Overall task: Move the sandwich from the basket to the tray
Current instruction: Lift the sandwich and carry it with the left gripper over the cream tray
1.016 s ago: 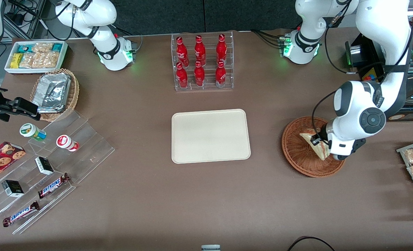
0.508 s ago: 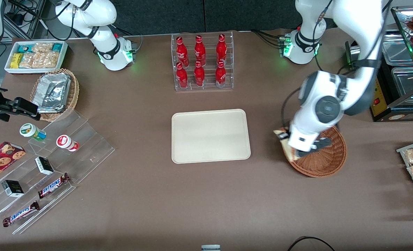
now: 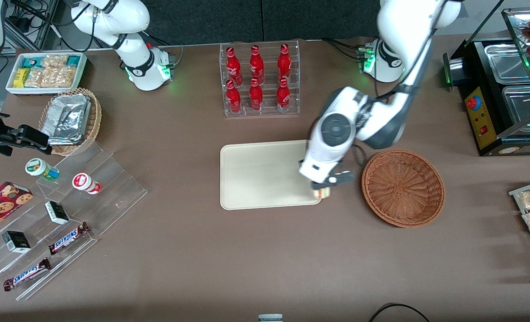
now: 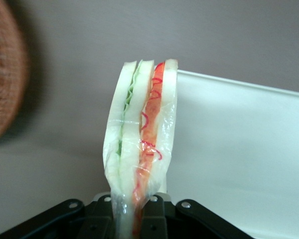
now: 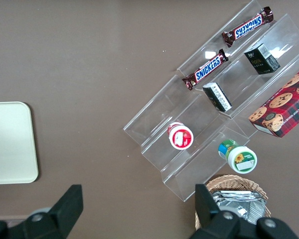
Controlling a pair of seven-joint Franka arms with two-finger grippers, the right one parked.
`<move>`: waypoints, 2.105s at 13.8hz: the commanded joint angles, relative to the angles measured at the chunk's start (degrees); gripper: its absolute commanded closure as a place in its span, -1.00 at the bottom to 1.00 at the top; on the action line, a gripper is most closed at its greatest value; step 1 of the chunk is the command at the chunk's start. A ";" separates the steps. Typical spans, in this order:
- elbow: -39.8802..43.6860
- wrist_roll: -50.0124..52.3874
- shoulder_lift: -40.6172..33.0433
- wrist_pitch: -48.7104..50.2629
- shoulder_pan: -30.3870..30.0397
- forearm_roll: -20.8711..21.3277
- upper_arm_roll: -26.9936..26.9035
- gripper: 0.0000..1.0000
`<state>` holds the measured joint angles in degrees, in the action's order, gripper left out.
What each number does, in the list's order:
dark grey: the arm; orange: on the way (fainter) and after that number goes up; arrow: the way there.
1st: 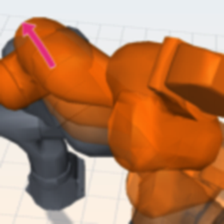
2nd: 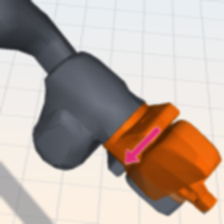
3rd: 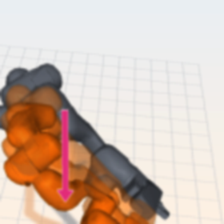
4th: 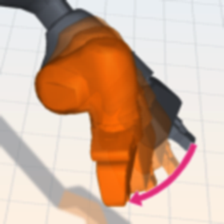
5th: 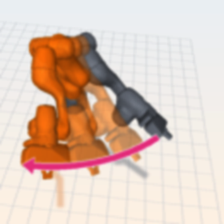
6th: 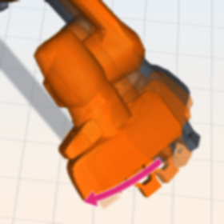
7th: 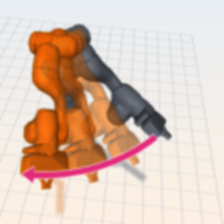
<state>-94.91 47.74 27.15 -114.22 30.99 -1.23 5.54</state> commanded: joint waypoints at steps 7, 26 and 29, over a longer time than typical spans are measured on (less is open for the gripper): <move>14.66 1.04 13.44 1.02 9.26 -0.44 -0.79 1.00; 15.37 2.45 17.59 -1.80 11.11 -0.35 -0.79 -1.00; 15.54 1.75 17.06 -1.71 11.02 -0.17 -0.88 -1.00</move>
<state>-81.08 49.57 43.85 -116.18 41.13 -1.24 5.55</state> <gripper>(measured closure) 0.000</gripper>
